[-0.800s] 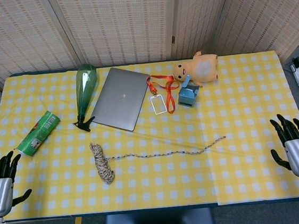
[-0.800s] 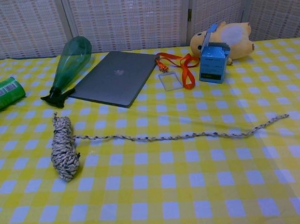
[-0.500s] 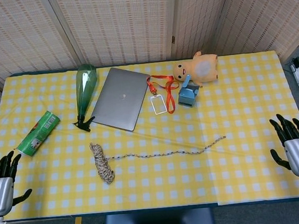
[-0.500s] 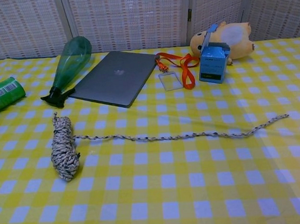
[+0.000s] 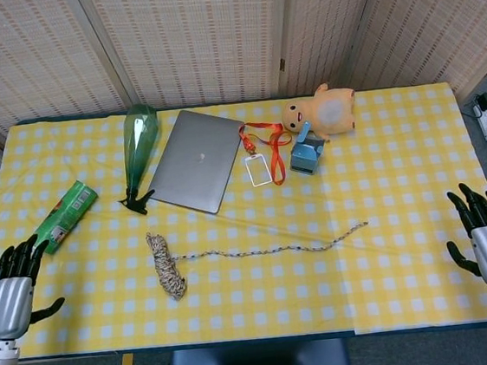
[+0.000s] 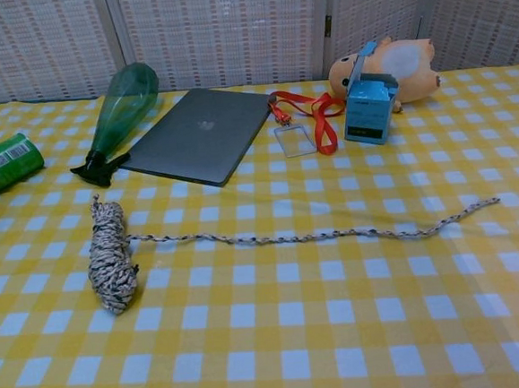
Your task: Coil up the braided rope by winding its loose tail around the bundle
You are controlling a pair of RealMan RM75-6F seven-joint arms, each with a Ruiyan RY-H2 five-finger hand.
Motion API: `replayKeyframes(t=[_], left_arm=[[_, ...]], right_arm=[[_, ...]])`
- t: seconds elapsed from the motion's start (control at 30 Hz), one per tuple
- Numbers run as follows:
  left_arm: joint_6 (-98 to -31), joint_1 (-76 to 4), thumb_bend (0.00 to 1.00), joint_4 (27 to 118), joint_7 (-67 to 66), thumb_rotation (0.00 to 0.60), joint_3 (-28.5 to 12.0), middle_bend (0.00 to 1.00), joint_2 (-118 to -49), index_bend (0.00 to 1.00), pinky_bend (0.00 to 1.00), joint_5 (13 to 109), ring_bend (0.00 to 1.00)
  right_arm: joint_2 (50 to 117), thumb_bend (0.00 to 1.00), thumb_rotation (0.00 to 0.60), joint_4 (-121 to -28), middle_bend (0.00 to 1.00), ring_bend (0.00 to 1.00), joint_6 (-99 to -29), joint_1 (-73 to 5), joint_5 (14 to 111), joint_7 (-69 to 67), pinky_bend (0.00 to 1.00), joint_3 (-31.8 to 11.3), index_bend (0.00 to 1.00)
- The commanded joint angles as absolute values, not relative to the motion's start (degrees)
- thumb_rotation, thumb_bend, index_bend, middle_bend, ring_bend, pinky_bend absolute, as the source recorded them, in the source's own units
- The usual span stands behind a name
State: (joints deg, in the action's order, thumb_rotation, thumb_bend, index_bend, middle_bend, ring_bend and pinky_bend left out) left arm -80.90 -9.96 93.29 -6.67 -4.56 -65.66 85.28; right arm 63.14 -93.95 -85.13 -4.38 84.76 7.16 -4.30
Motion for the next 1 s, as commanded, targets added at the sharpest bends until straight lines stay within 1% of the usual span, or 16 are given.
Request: replayKeyframes(t=[0.03,0.2,0.43,0.73,1.0], left_arm=[[-79.19,-12.34,0.17,94.64,-4.71,0.6,-4.91,0.03,-65.35,0.05,0.0,87.67,0.0],[-74.64,-16.94,0.17,96.03,-1.7,0.6,-5.69,0.03,-65.35,0.05,0.0,90.02,0.0],[-67.36,-23.49,0.17,96.98,-0.51,0.6,-5.96,0.03,-67.87,0.05,0.0,92.02,0.0],[-59.47,-29.99,0.17,95.8,-4.49,0.6,-5.82,0.03,-75.15,0.03,0.0,90.8,0.0],[-55.95,-33.2,0.17,92.09,-11.5,0.6,-7.34,0.03,-82.98,0.03,0.0,84.06,0.0]], right_arm=[[62.84,0.4,0.6,-94.14,0.0,0.08,-85.22,-4.53,84.96,7.24,0.0,-4.48,0.0],[62.48,0.4,0.6,-94.43,0.0,0.08,-85.24,-4.7,84.83,7.23,0.0,-4.81,0.0],[62.27,0.4,0.6,-94.85,0.0,0.08,-85.05,-4.8,84.79,7.47,0.0,-4.79,0.0],[62.23,0.4,0.6,-94.67,0.0,0.08,-84.75,-4.54,83.93,7.21,0.0,-4.7,0.0],[62.21,0.4,0.6,-94.38,0.0,0.08,-84.6,-4.55,83.81,6.67,0.0,-4.71,0.0]])
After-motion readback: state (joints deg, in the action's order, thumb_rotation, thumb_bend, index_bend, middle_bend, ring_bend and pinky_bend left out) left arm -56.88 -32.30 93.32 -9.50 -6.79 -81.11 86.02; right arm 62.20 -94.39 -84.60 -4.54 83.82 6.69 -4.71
